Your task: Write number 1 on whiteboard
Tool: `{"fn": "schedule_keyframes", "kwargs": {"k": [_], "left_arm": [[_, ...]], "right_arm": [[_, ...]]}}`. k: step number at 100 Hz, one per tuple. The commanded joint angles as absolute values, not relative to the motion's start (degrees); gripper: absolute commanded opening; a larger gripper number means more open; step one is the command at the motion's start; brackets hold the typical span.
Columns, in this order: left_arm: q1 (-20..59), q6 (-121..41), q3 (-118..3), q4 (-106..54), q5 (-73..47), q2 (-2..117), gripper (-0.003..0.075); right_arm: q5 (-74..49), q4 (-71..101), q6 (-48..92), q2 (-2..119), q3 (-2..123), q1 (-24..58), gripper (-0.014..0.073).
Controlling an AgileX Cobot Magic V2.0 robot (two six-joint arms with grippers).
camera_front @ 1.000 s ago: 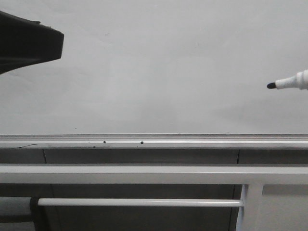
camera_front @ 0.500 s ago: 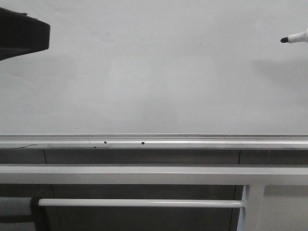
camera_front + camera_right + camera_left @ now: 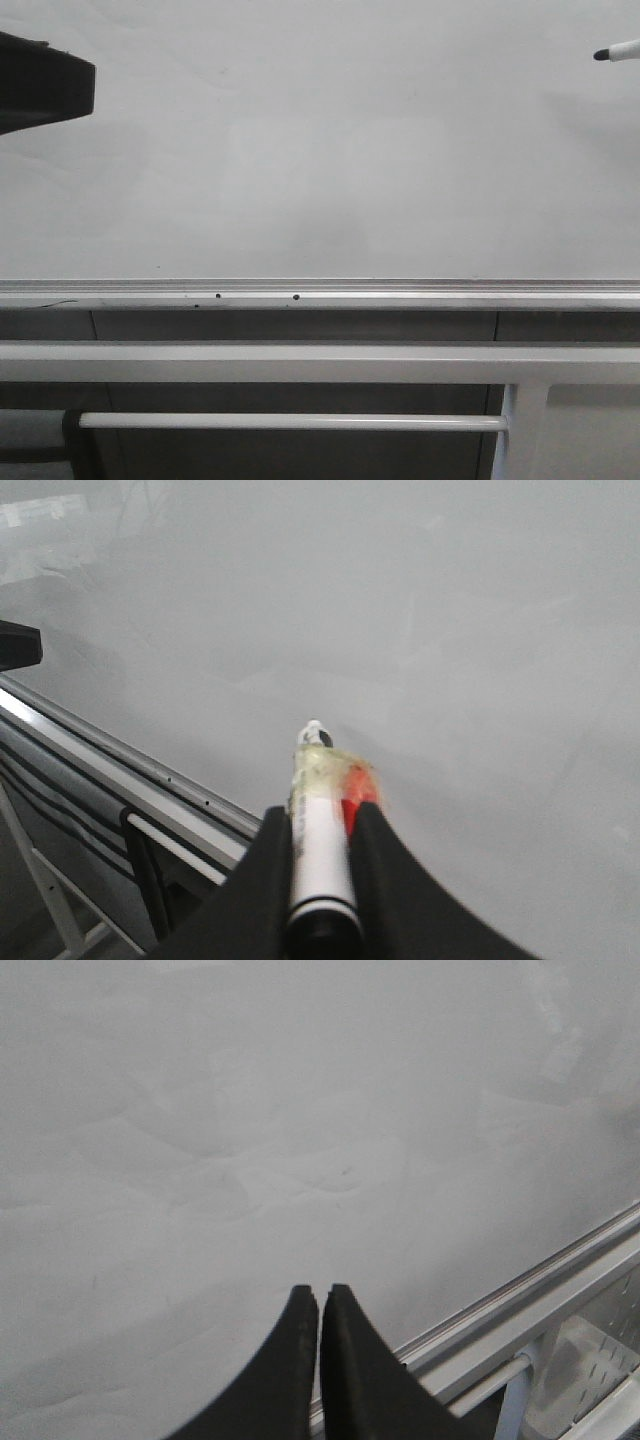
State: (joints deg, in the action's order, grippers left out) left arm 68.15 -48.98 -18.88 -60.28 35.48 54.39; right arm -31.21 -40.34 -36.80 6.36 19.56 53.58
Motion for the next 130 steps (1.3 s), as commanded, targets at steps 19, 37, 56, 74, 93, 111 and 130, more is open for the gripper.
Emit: {"fn": "schedule_keyframes", "kwargs": {"k": [19,37,56,74,93,111,130], "left_arm": [[68.11,-48.39,-20.37,-59.03,38.58,53.79,-0.0020],[68.11,-48.39,-20.37,-59.03,38.58,53.79,-0.0020],[68.11,-48.39,-20.37,-59.03,38.58,53.79,-0.0020],[68.11,-48.39,-20.37,-59.03,38.58,53.79,-0.0020],[68.11,-48.39,-20.37,-59.03,38.58,53.79,-0.0020],[68.11,-48.39,-20.37,-59.07,38.33,53.79,-0.0020],[68.11,-48.39,-20.37,-59.07,38.33,53.79,-0.0020]], "right_arm": [[-28.19,-43.08,-37.75,6.99,21.16,53.14,-0.0062],[-28.94,-44.80,-37.75,6.99,21.16,53.14,-0.0062],[-28.68,-48.50,-41.19,7.10,21.16,53.14,-0.0062],[-27.86,-48.53,-41.85,7.21,21.16,53.14,-0.0062],[-27.05,-49.22,-42.25,11.43,21.28,53.14,-0.0062],[-26.98,-53.13,-44.09,13.89,23.03,53.14,-0.0062],[-29.64,-55.81,-45.31,13.89,24.51,53.14,-0.0062]]}}
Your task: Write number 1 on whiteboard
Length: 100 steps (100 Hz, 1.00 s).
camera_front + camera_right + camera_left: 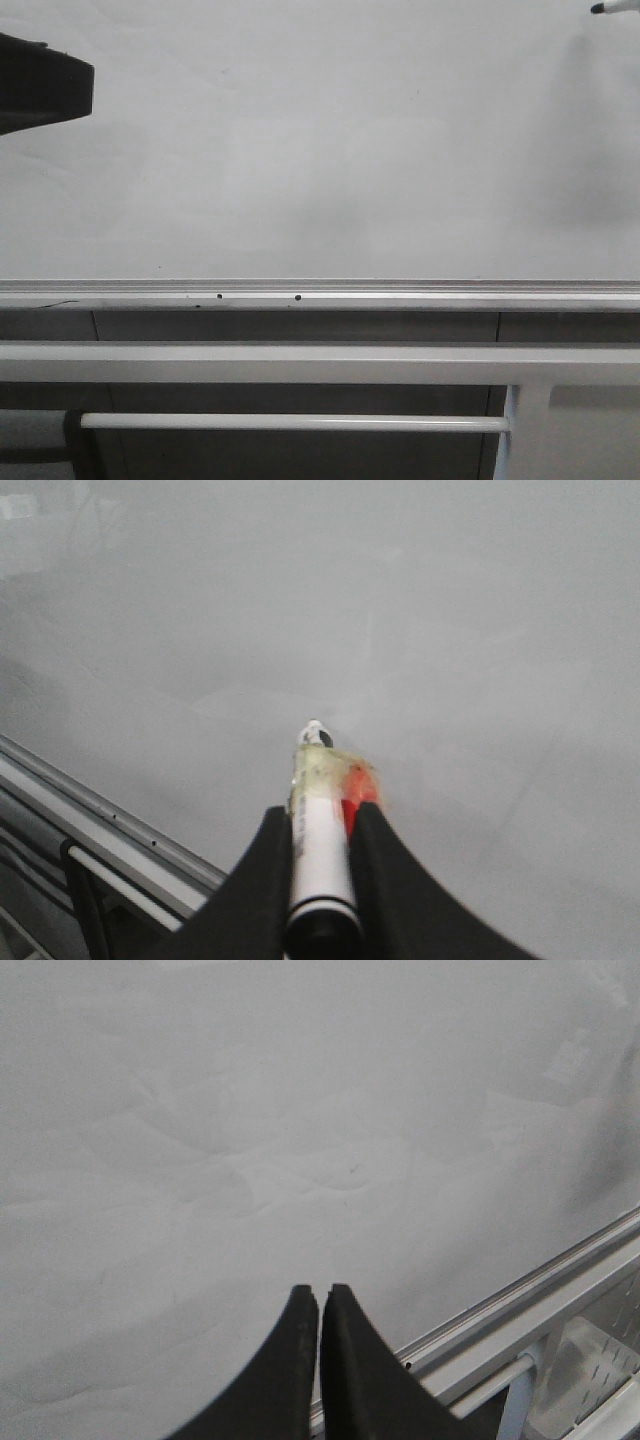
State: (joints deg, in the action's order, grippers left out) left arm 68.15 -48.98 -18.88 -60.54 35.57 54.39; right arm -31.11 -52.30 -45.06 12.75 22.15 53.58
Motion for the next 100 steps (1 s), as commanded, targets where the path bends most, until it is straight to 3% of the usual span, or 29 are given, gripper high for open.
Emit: {"fn": "schedule_keyframes", "kwargs": {"k": [1,77,100], "left_arm": [[68.11,-48.39,-20.37,-59.07,38.33,53.79,-0.0020],[68.11,-48.39,-20.37,-59.07,38.33,53.79,-0.0020],[68.11,-48.39,-20.37,-55.75,34.89,53.79,-0.0020]], "right_arm": [[-29.79,-55.81,-45.31,13.89,24.51,53.14,-0.0062],[-36.23,-54.03,-50.77,13.89,18.24,53.14,-0.0064],[-26.69,-42.08,-48.76,13.89,18.59,53.48,-0.0064]]}}
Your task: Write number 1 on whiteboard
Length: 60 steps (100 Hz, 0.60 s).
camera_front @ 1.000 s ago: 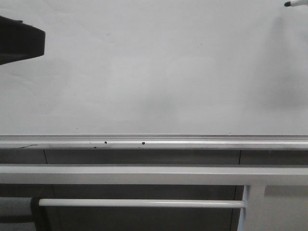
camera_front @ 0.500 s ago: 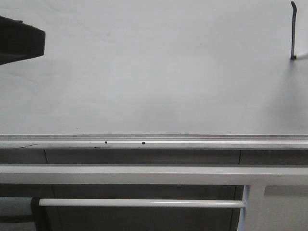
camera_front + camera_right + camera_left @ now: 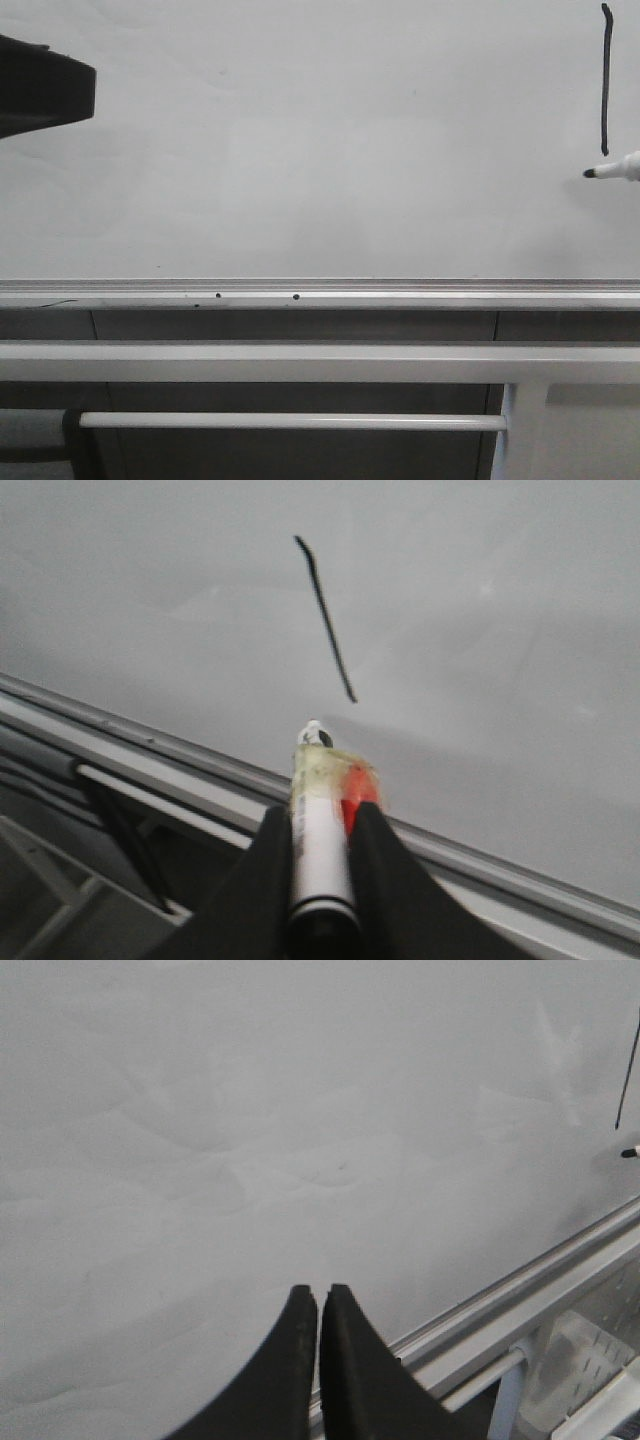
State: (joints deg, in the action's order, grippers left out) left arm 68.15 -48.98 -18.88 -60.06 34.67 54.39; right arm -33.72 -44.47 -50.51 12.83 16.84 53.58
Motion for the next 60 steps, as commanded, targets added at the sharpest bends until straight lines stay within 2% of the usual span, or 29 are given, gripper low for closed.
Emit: {"fn": "schedule_keyframes", "kwargs": {"k": [1,19,26,33,50,55,60], "left_arm": [[68.11,-48.39,-20.37,-54.86,34.59,53.79,-0.0020],[68.81,-48.39,-20.61,-43.38,28.65,53.79,-0.0018],[68.91,-48.39,-20.61,-40.99,27.90,53.79,0.0010],[68.91,-48.39,-20.61,-39.39,26.71,53.79,0.0086],[68.91,-48.39,-20.61,-37.40,26.11,53.79,0.0386],[68.91,-48.39,-20.61,-35.74,26.08,53.79,0.0430],[68.91,-48.39,-20.61,-34.21,25.83,53.79,0.0440]], "right_arm": [[-26.49,-41.32,-48.44,13.89,18.59,53.60,-0.0064],[-29.64,-31.12,-39.56,16.63,18.59,54.88,-0.0064],[-30.02,-28.78,-36.86,19.33,18.83,55.92,-0.0064],[-30.41,-28.08,-36.41,22.94,20.28,56.94,-0.0064],[-35.23,-28.08,-35.09,33.54,27.04,59.41,-0.0064],[-37.22,-28.08,-35.09,36.39,29.59,59.98,-0.0064],[-38.40,-28.08,-34.76,38.80,32.03,60.63,-0.0064]]}}
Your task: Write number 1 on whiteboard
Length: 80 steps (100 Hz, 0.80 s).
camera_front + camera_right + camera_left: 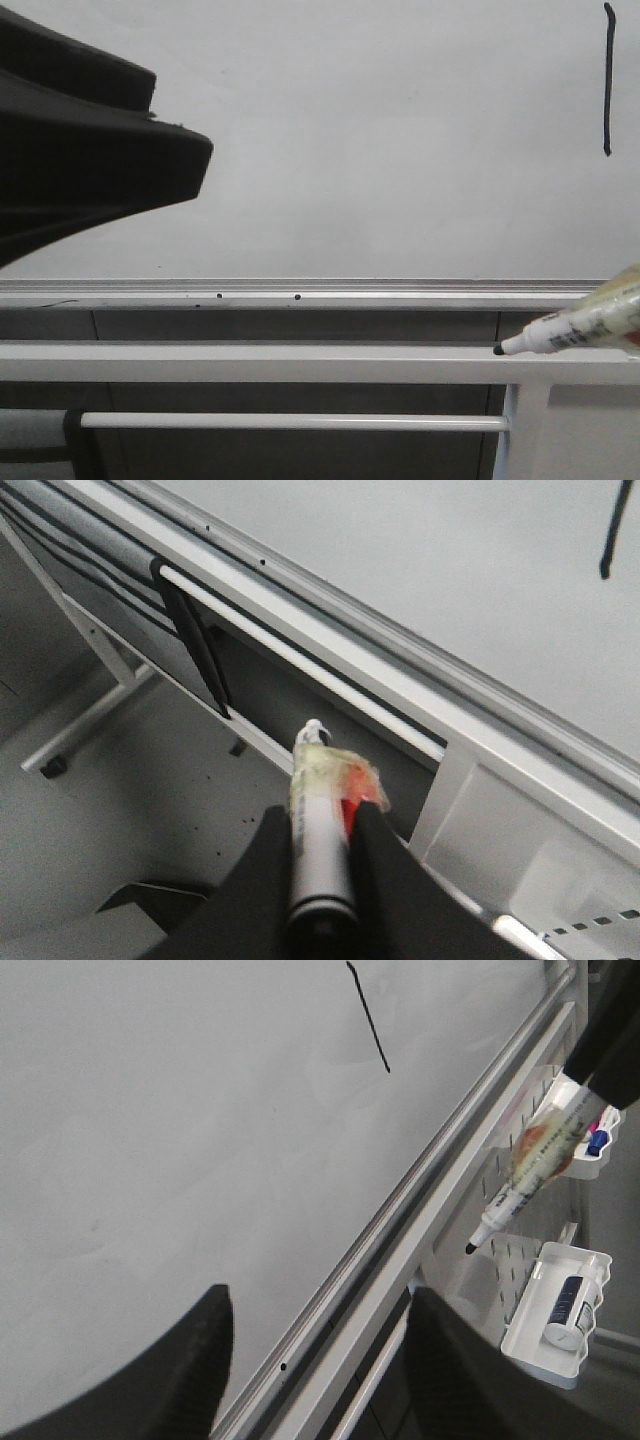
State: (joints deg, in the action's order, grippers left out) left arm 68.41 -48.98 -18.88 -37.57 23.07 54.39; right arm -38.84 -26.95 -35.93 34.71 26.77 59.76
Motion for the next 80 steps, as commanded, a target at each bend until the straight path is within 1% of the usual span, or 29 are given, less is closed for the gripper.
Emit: {"fn": "schedule_keyframes", "kwargs": {"k": [1,31,53,80], "left_arm": [[68.91,-48.39,-20.61,-34.04,25.79,53.92,0.0440],[68.91,-51.02,-21.06,-29.34,25.25,59.67,0.0440],[68.91,-51.02,-23.24,-27.27,29.06,63.86,0.0440],[68.79,-51.27,-24.06,-26.70,30.93,65.46,0.0440]], "right_arm": [[-38.53,-28.08,-34.76,39.11,32.70,60.79,-0.0064],[-41.76,-28.08,-34.63,47.10,41.94,63.19,-0.0064],[-39.88,-28.08,-34.63,50.67,45.31,64.92,-0.0064],[-38.25,-28.08,-34.63,54.65,49.78,64.92,-0.0064]]}}
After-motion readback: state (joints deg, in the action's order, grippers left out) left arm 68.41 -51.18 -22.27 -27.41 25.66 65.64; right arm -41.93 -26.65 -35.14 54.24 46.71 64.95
